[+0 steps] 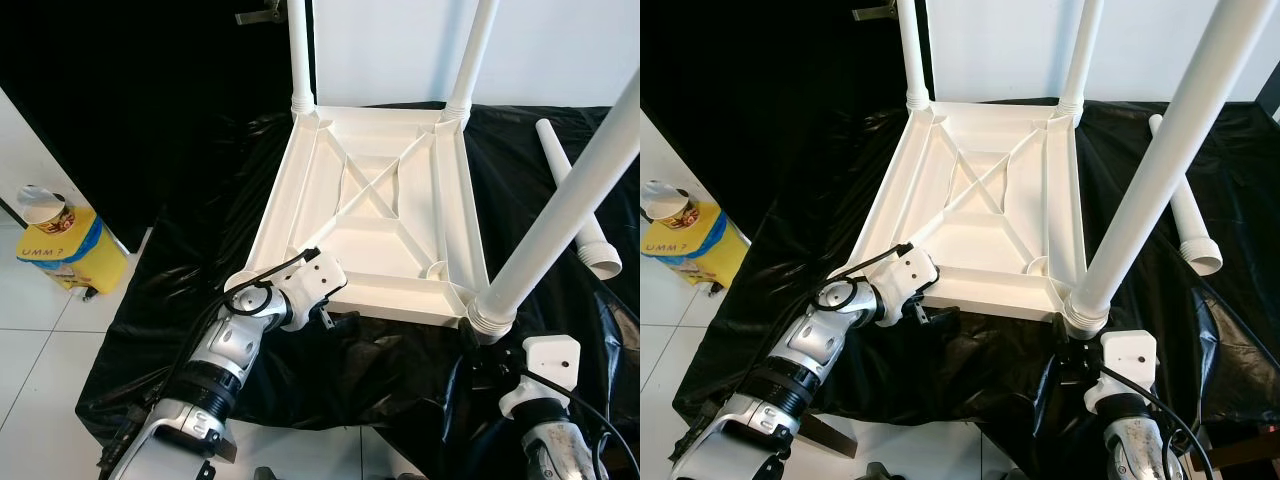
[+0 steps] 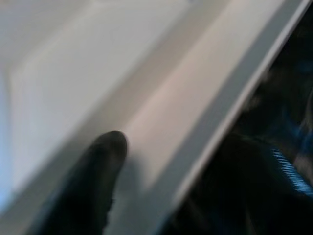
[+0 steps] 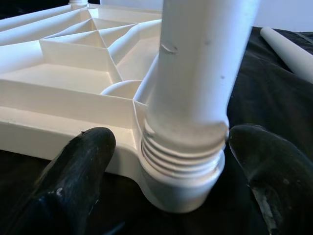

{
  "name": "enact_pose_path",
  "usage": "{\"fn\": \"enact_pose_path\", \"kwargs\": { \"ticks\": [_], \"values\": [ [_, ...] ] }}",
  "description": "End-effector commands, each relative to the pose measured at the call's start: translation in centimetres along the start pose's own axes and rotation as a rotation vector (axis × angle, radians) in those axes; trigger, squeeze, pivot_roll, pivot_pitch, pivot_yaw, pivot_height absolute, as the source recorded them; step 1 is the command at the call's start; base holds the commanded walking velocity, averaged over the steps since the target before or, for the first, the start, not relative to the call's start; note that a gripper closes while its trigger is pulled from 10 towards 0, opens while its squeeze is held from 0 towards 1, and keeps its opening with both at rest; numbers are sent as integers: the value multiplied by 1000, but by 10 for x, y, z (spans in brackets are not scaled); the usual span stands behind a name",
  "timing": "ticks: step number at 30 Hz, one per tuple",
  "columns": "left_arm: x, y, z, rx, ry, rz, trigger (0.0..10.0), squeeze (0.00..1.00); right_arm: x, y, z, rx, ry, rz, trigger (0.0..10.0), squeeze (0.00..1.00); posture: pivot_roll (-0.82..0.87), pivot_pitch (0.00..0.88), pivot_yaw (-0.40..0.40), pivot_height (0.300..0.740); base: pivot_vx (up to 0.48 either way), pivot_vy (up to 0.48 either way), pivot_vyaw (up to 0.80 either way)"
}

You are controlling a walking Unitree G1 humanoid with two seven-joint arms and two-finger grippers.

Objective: Building children table

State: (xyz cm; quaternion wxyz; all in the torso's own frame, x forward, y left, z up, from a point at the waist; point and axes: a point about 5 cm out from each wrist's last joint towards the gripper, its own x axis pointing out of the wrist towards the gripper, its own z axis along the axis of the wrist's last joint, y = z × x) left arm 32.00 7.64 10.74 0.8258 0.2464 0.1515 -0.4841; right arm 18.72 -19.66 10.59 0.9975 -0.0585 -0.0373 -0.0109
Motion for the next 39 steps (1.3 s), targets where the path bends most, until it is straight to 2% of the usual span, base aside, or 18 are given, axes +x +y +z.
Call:
{"fn": "enact_pose_path", "kwargs": {
  "ticks": [1, 6, 9, 18, 25, 27, 28, 30, 31, 32, 33, 35, 38, 39],
  "values": [
    [-7, 21, -8, -46, 35, 272, 0, 0, -2, 0, -4, 1, 16, -6, 10000, 0, -131, 84, 48, 740, 0, 0, 0],
    [-9, 24, -11, -72, 45, 295, 0, 0, -1, 0, -4, 1, 17, -11, 10000, 0, -129, 84, 47, 740, 0, 0, 0],
    [-14, 29, -17, -123, 68, 338, 0, 0, 0, 1, -4, 5, 17, -17, 10000, 0, -124, 83, 46, 740, 0, 0, 0],
    [-23, 33, -20, -151, 74, 382, 0, 0, 4, 0, -3, 2, 11, -21, 10000, 0, -123, 85, 44, 740, 0, 0, 0],
    [-32, 17, -24, -185, 79, 366, 0, 0, 4, -2, -3, -4, 12, -27, 10000, 0, -123, 93, 43, 740, 0, 0, 0],
    [-34, 4, -22, -200, 71, 356, 0, 0, 5, -3, -3, -9, 12, -25, 10000, 0, -117, 94, 39, 740, 0, 0, 0],
    [-34, 4, -22, -200, 71, 356, 0, 0, 5, -3, -3, -9, 12, -25, 10000, 0, -117, 94, 39, 740, 0, 0, 0],
    [-34, -6, -18, -210, 55, 342, 0, 0, 6, -3, -3, -11, 12, -23, 10000, 0, -114, 93, 36, 740, 0, 0, 0],
    [-32, -11, -14, -212, 47, 336, 3765, 0, 7, -3, -3, -12, 12, -20, 10000, 0, -106, 92, 31, 740, 0, 0, 0],
    [-30, -15, -11, -214, 42, 333, 10000, 0, 8, -3, -3, -12, 11, -18, 10000, 0, -106, 92, 31, 740, 0, 0, 0],
    [-30, -15, -11, -214, 42, 333, 10000, 0, 8, -3, -3, -12, 11, -18, 10000, 0, -106, 92, 31, 740, 0, 0, 0],
    [-17, -29, 1, -240, 16, 290, 10000, 0, 13, -1, -3, -14, 6, 5, 10000, 0, -98, 90, 25, 740, 0, 0, 0],
    [-12, -35, 8, -272, -16, 265, 10000, 16, 16, 0, -3, -16, 4, 13, 10000, 0, -95, 88, 22, 740, 0, 0, 0],
    [-11, -37, 10, -286, -29, 256, 10000, 1000, 18, 0, -3, -17, 2, 16, 10000, 0, -94, 88, 23, 740, 0, 0, 0]
  ]
}}
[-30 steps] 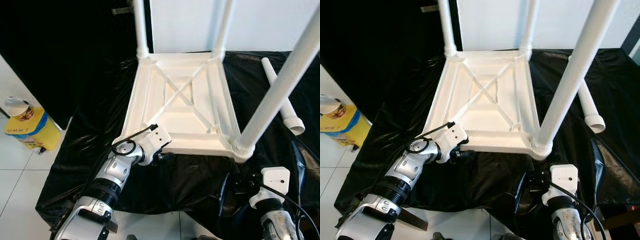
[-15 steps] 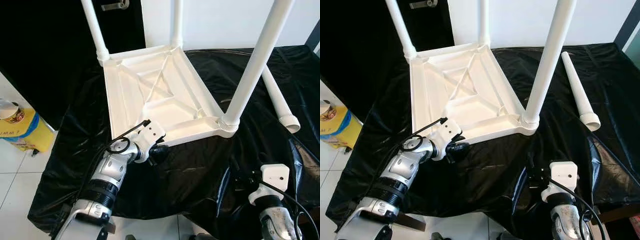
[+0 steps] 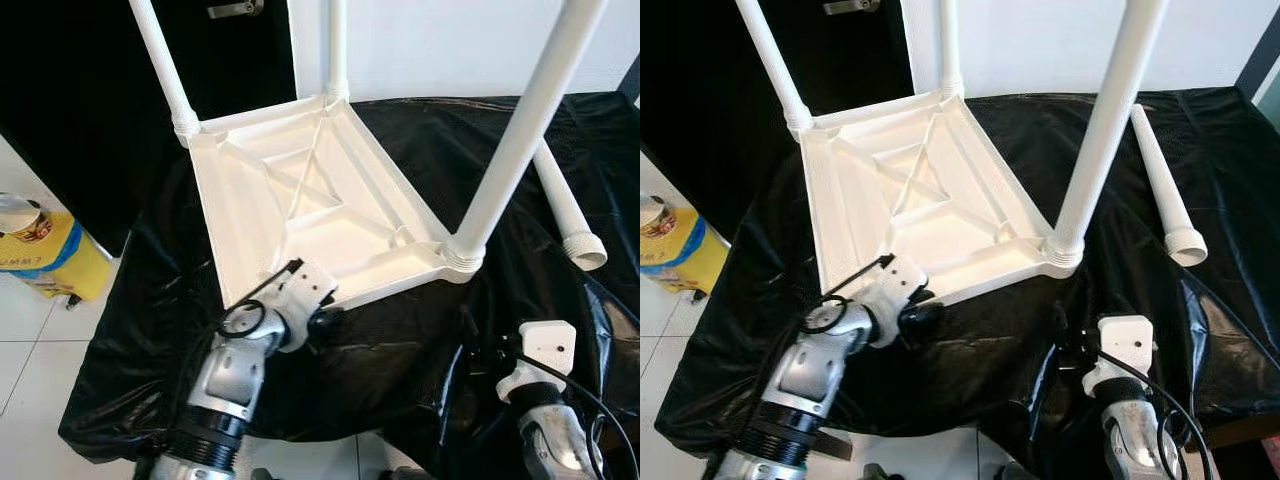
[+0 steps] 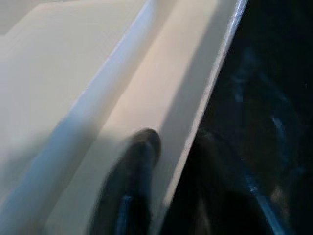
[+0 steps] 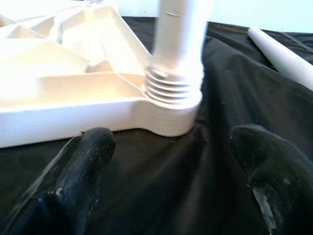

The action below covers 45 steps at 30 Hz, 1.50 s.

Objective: Building children table

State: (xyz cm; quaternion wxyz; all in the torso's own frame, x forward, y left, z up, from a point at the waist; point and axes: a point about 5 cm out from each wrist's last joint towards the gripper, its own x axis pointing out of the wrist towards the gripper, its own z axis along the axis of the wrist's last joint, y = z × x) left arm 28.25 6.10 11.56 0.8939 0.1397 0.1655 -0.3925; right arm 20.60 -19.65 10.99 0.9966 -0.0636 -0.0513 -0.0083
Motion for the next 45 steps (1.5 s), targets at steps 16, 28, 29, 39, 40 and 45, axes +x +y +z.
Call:
{"fn": "enact_pose_path", "kwargs": {
  "ticks": [16, 28, 29, 39, 40, 45],
  "values": [
    [-38, -1, 19, 30, -130, -207, 10000, 0, 14, 12, -8, 3, 31, 49, 10000, 0, -83, 82, 25, 740, 0, 0, 0],
    [-59, 87, 16, 107, -75, 79, 10000, 0, 23, 24, -21, -38, 78, 157, 10000, 0, -71, 61, 21, 740, 0, 0, 0],
    [-61, 97, 15, 136, -51, 136, 10000, 0, 24, 26, -22, -45, 80, 174, 10000, 0, -69, 57, 22, 740, 0, 0, 0],
    [-71, 131, 11, 304, 44, 322, 10000, 0, 34, 33, -23, -52, 85, 208, 10000, 0, -61, 44, 22, 740, 0, 0, 0],
    [-71, 135, 7, 362, 75, 333, 10000, 0, 38, 35, -24, -52, 92, 217, 10000, 0, -59, 43, 21, 740, 0, 0, 0],
    [-62, 127, -7, 493, 132, 264, 10000, 0, 48, 41, -28, -65, 130, 213, 10000, 0, -55, 42, 21, 740, 0, 0, 0]
  ]
}}
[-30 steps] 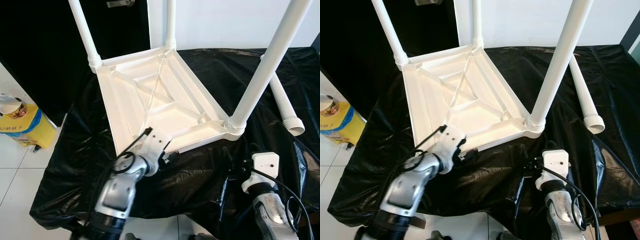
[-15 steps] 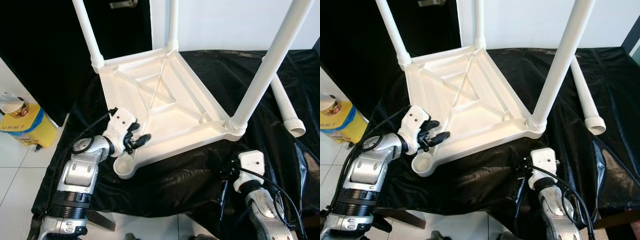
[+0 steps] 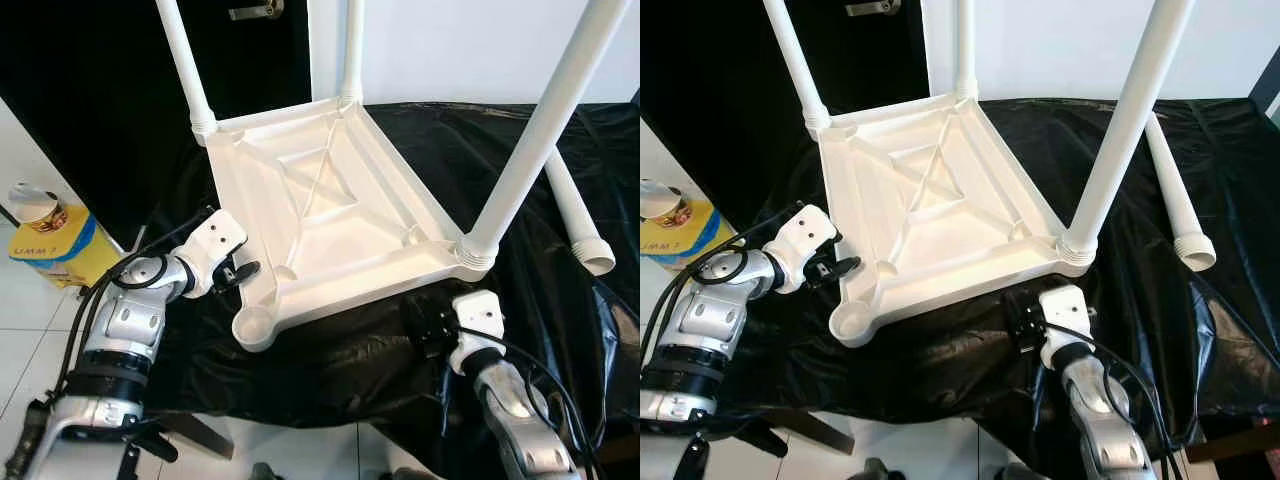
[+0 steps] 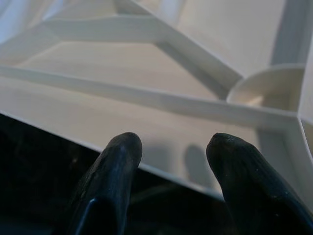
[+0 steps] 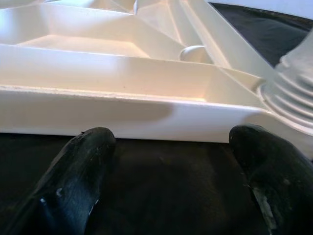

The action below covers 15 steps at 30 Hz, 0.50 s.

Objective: Building children table

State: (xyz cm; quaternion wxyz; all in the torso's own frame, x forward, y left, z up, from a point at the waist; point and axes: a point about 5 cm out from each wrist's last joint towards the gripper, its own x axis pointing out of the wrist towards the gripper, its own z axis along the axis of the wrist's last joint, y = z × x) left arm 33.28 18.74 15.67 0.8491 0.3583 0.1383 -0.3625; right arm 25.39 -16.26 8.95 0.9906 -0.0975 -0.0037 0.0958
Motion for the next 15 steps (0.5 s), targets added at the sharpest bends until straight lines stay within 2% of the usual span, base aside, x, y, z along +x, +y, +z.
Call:
{"fn": "enact_pose_path", "kwargs": {
  "ticks": [1, 3, 7, 10, 12, 15],
  "values": [
    [7, -1, -5, 63, 17, 168, 10000, 0, 4, 3, -7, -1, 50, -3, 10000, 0, -55, 42, 21, 740, 0, 0, 0],
    [13, -18, -2, 94, -11, 83, 10000, 0, 9, 5, -8, 1, 69, -14, 10000, 0, -53, 41, 24, 740, 0, 0, 0],
    [15, -26, 0, 101, -30, 42, 10000, 0, 11, 7, -7, 5, 70, -15, 10000, 0, -53, 41, 25, 740, 0, 0, 0],
    [16, -49, 7, 108, -80, -82, 10000, 0, 18, 9, -7, -2, 61, -17, 10000, 0, -46, 37, 30, 740, 0, 0, 0],
    [16, -54, 9, 110, -90, -107, 10000, 0, 20, 9, -7, -3, 59, -18, 10000, 0, -46, 37, 30, 740, 0, 0, 0],
    [15, -70, 13, 113, -121, -182, 10000, 0, 28, 7, -6, 6, 53, -37, 10000, 0, -40, 33, 30, 740, 0, 0, 0]
  ]
}}
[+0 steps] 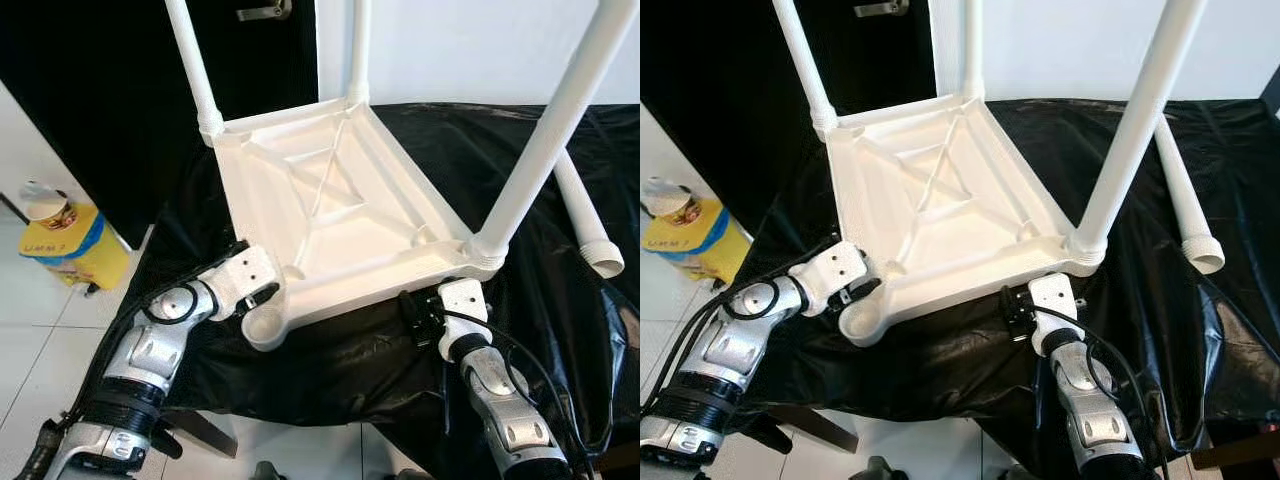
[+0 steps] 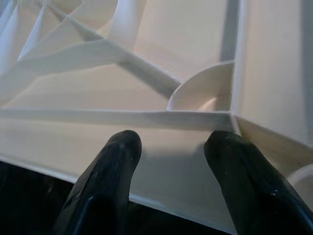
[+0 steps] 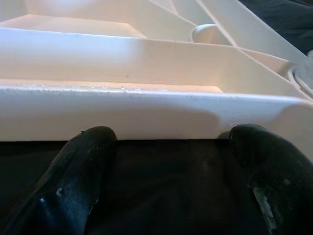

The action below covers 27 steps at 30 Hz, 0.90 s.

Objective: Building children table

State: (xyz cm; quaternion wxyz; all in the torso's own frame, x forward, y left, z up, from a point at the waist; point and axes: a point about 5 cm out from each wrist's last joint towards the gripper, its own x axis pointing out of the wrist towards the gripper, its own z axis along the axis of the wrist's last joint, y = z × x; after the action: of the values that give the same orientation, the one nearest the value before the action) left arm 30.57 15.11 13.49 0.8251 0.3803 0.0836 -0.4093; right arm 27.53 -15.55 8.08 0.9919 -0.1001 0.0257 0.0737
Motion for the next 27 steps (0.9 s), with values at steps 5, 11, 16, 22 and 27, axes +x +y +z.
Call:
{"fn": "enact_pose_path", "kwargs": {
  "ticks": [5, 11, 16, 22, 27],
  "values": [
    [9, -38, 8, -7, -52, -181, 10000, 0, 14, 1, 4, 18, -9, -22, 10000, 0, -35, 30, 29, 740, 0, 0, 0],
    [16, -67, 18, -50, -93, -229, 10000, 0, 25, 1, 6, 39, -10, -55, 10000, 0, -30, 24, 25, 740, 0, 0, 0],
    [24, -86, 29, -103, -127, -232, 10000, 0, 29, -1, 4, 43, 5, -94, 10000, 0, -29, 25, 20, 740, 0, 0, 0],
    [36, -92, 44, -155, -161, -190, 10000, 0, 35, -11, 4, 46, 20, -164, 10000, 0, -28, 32, 16, 740, 0, 0, 0],
    [44, -88, 59, -172, -207, -115, 10000, 0, 39, -21, 3, 42, 28, -227, 10000, 0, -28, 39, 16, 740, 0, 0, 0]
  ]
}}
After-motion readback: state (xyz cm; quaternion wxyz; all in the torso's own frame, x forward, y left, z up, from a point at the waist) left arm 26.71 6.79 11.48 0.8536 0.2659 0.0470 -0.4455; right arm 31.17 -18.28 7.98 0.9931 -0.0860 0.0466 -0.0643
